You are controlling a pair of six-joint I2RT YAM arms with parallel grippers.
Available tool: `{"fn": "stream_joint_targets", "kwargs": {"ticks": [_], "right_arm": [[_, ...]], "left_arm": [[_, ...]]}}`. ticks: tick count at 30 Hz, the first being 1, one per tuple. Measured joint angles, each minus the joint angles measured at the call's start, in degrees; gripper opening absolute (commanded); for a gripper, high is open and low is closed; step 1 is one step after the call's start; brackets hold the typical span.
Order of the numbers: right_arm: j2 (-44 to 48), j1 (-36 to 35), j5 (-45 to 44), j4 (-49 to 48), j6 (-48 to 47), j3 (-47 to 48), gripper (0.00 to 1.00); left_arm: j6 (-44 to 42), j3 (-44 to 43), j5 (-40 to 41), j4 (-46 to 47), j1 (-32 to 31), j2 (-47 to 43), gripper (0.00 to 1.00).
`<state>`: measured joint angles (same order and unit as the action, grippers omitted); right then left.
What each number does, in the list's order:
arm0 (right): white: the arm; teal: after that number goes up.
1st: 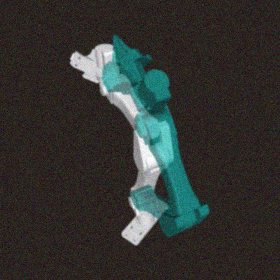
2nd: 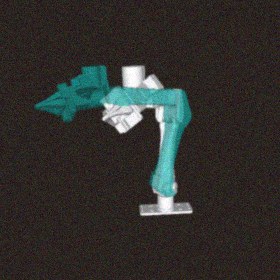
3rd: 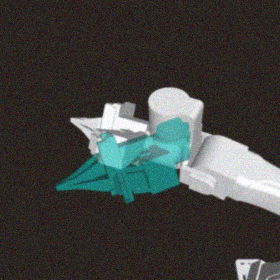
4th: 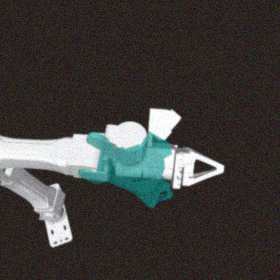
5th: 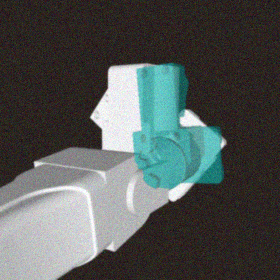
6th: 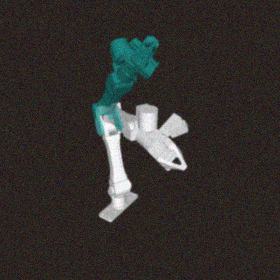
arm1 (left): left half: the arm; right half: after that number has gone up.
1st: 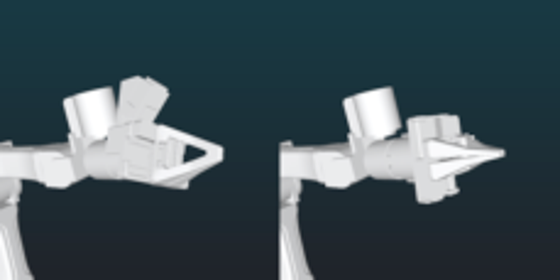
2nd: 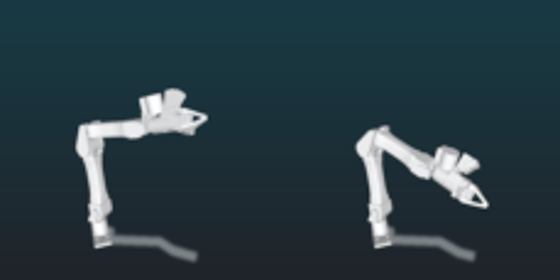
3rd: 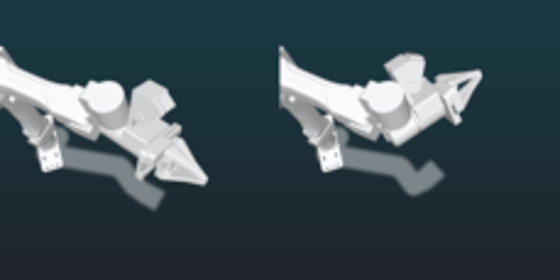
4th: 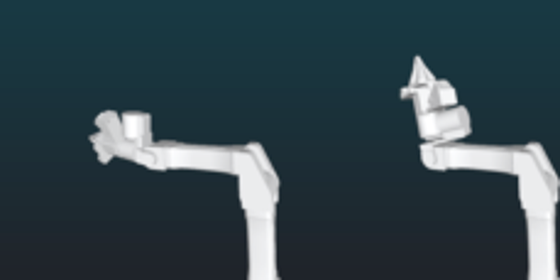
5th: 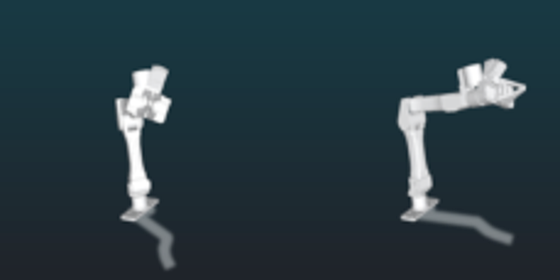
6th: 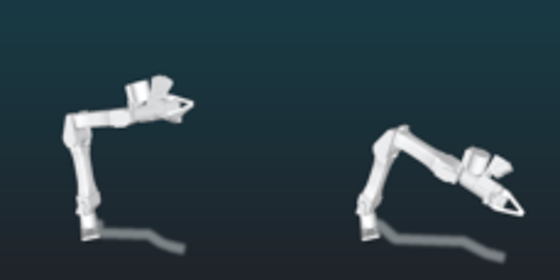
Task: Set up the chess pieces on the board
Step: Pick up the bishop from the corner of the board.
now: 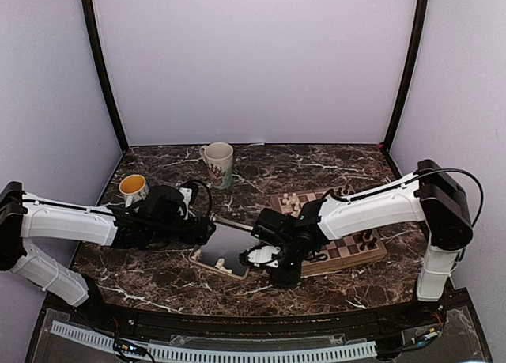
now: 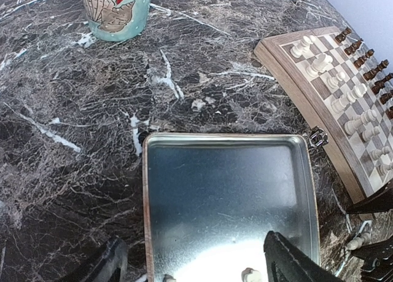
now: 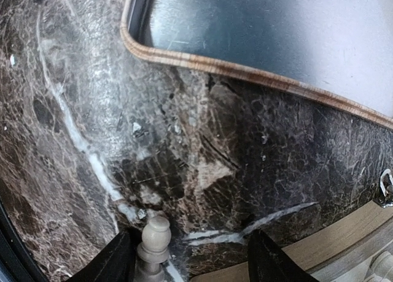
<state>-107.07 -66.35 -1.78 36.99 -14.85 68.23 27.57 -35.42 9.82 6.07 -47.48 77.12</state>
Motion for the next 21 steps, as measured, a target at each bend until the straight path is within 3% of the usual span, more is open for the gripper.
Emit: {"fn": "stream_joint_targets", "kwargs": {"ticks": [6, 12, 21], "right_arm": [[0.15, 0.0, 0.0, 1.79, -1.4, 0.0, 0.46], [0.55, 0.02, 0.55, 2.8, -2.45, -0.59, 0.45], [1.64, 0.0, 1.11, 3.91, -3.13, -1.95, 0.3]], "left_arm": [[0.0, 0.0, -0.37, 0.46, 0.0, 0.59, 0.79], [-0.07, 0.0, -0.37, 0.66, 0.0, 0.59, 0.79], [-0.11, 0.0, -0.59, 0.74, 0.0, 0.92, 0.78]]}}
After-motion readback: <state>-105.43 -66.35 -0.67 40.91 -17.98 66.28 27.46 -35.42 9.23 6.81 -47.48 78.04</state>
